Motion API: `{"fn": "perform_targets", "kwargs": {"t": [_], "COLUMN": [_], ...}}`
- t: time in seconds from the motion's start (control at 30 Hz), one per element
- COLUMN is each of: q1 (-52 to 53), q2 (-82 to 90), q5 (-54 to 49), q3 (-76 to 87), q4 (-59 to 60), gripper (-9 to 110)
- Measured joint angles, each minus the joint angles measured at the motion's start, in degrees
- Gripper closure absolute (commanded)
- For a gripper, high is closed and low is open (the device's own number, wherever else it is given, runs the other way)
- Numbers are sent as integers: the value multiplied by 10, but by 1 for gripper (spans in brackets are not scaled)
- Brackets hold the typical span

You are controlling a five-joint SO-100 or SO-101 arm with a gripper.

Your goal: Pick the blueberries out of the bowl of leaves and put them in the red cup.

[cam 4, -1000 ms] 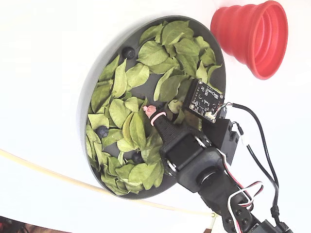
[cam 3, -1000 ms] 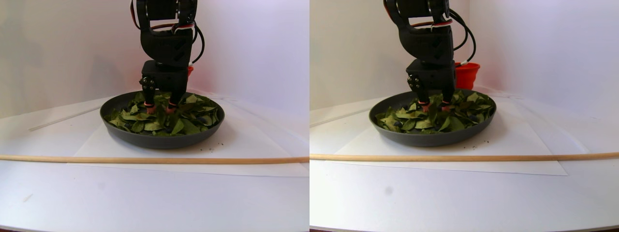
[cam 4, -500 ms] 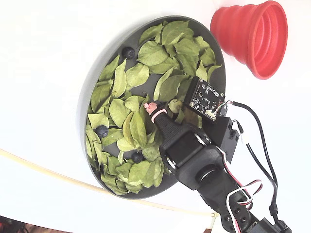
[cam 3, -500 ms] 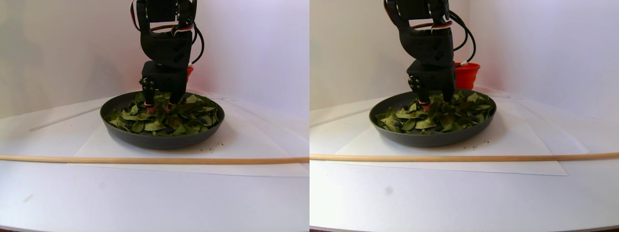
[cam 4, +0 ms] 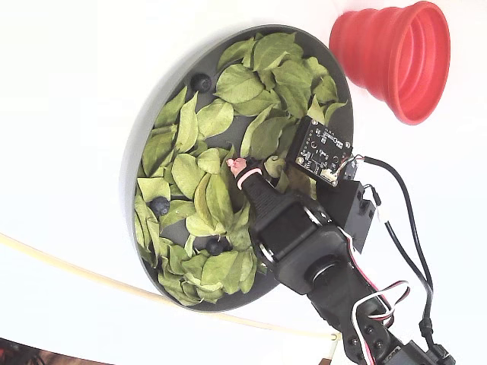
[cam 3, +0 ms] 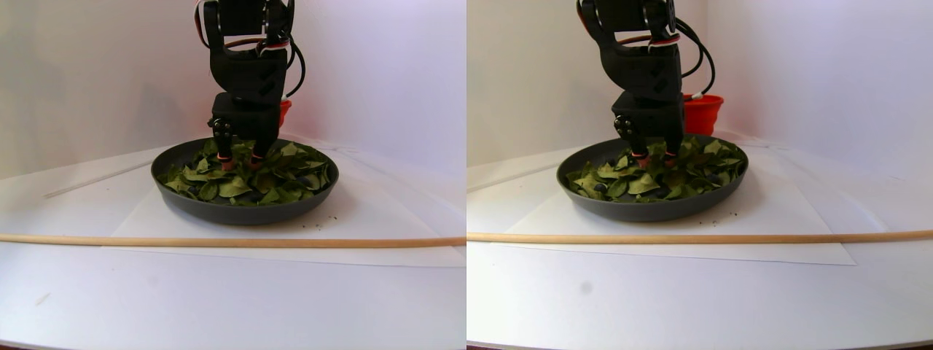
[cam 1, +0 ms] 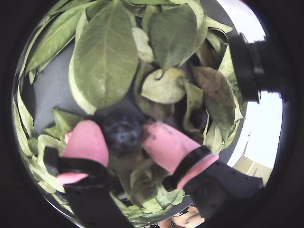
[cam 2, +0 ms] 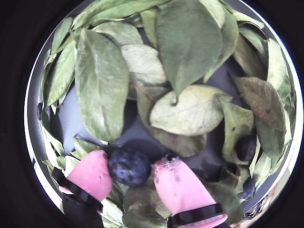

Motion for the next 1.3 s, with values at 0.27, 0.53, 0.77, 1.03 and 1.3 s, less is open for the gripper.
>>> {"fn": "perform_targets", "kwargs": {"t": [0.27, 0.53, 0.77, 1.03, 1.3], "q1": [-1, -1, -1, 0, 0], "q2": [-2, 1, 10, 22, 50], "q5": [0, -7, -7, -7, -7], "q3": [-1, -1, 10, 16, 19], "q4": [0, 0, 0, 1, 19], "gripper": [88, 89, 89, 89, 89]}}
